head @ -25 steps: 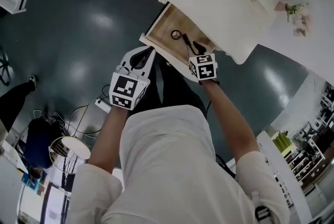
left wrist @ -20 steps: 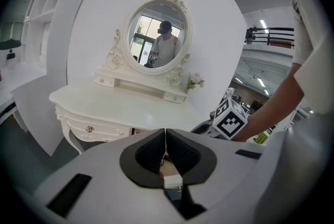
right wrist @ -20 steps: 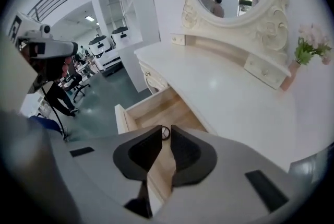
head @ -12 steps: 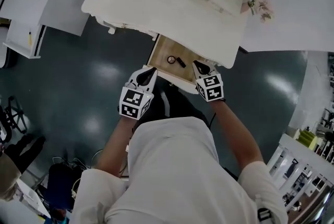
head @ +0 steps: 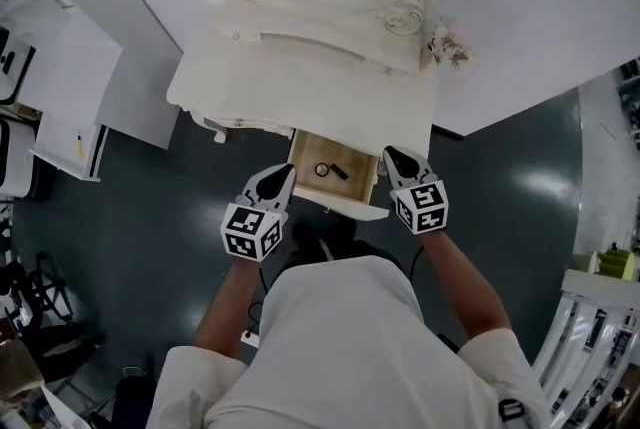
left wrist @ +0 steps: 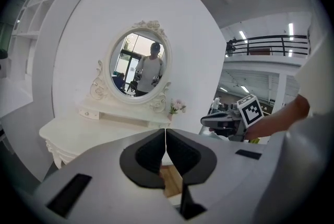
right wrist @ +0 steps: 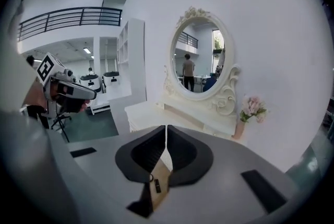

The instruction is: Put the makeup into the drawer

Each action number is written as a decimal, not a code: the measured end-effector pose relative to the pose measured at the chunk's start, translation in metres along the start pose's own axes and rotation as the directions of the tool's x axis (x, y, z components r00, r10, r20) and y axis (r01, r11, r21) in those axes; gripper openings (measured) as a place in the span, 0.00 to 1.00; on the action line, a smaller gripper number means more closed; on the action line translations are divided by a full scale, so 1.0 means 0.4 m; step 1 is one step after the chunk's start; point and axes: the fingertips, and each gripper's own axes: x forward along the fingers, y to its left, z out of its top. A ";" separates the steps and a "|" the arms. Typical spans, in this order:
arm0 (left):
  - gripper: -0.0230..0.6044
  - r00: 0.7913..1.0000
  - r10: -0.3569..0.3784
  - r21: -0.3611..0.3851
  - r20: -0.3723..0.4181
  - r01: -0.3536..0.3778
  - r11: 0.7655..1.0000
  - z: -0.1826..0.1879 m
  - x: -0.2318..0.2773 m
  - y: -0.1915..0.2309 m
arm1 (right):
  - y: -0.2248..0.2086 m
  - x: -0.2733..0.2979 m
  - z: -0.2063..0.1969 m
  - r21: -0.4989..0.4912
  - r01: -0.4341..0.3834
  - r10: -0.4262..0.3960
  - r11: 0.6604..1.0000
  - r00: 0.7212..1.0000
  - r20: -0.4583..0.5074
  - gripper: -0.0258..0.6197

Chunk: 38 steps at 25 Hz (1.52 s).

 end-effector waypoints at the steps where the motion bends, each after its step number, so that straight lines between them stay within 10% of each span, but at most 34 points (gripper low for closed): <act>1: 0.07 1.000 0.005 0.007 0.020 -0.005 1.000 0.026 -0.001 -0.006 | -0.013 -0.017 0.022 -0.002 0.006 -0.006 1.000 1.000 0.028 0.09; 16: 0.07 0.970 0.105 0.124 0.219 -0.135 0.983 0.263 -0.058 -0.057 | -0.190 -0.219 0.239 -0.001 0.051 -0.049 0.999 0.961 0.274 0.09; 38: 0.07 0.960 0.135 0.131 0.247 -0.171 0.976 0.306 -0.029 -0.042 | -0.209 -0.200 0.300 -0.048 0.006 0.010 0.999 0.948 0.318 0.09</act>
